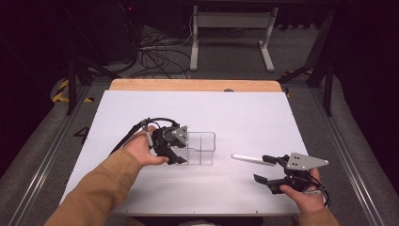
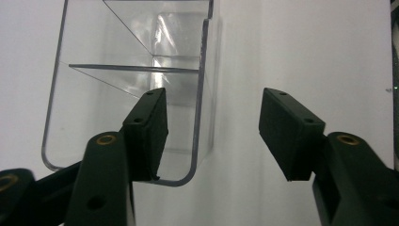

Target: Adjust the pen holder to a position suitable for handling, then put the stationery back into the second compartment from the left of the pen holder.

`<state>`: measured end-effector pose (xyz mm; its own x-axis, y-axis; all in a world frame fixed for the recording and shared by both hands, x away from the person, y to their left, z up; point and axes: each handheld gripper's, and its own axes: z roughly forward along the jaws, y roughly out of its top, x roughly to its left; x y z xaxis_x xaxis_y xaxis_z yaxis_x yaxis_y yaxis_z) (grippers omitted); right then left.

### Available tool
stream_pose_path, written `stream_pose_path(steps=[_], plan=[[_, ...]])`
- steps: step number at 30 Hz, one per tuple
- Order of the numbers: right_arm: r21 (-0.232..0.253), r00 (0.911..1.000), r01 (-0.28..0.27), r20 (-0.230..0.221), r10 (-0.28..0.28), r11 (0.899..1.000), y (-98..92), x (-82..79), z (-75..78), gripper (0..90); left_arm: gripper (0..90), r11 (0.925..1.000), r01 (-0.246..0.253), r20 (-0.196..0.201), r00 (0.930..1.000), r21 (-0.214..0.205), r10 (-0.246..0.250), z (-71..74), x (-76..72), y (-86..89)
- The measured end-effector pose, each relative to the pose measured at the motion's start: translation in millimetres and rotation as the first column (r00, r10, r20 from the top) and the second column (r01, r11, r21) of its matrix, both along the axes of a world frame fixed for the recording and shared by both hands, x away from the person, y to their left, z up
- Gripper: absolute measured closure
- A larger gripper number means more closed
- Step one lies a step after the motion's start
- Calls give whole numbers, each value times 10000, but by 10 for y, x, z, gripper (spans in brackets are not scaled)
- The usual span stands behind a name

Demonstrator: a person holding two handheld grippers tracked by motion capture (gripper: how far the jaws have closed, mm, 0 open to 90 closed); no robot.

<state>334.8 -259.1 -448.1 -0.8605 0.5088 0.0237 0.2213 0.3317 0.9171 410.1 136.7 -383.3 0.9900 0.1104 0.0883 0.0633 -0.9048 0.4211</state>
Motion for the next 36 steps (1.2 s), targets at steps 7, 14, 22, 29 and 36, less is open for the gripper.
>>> stream_pose_path(steps=[7,14,22,29,36], plan=[[-6,10000,-24,-31,24,10000,2,-5,0,233,378,9994,-235,-12,9997,268,236,13,-3,-42],[12,10000,-14,-8,14,10000,-1,-6,4,233,373,9993,-311,289,9991,-219,317,116,-53,9],[-33,10000,66,70,-65,10000,-6,-3,15,225,298,9845,-737,540,9951,-1592,833,288,-150,188],[-82,9995,237,214,-235,9997,-2,3,26,194,223,9496,-1298,576,9867,-2854,1522,354,-245,434],[-88,9984,434,353,-430,9990,-7,11,41,163,176,9164,-1697,881,9726,-3626,2149,354,-368,601]])
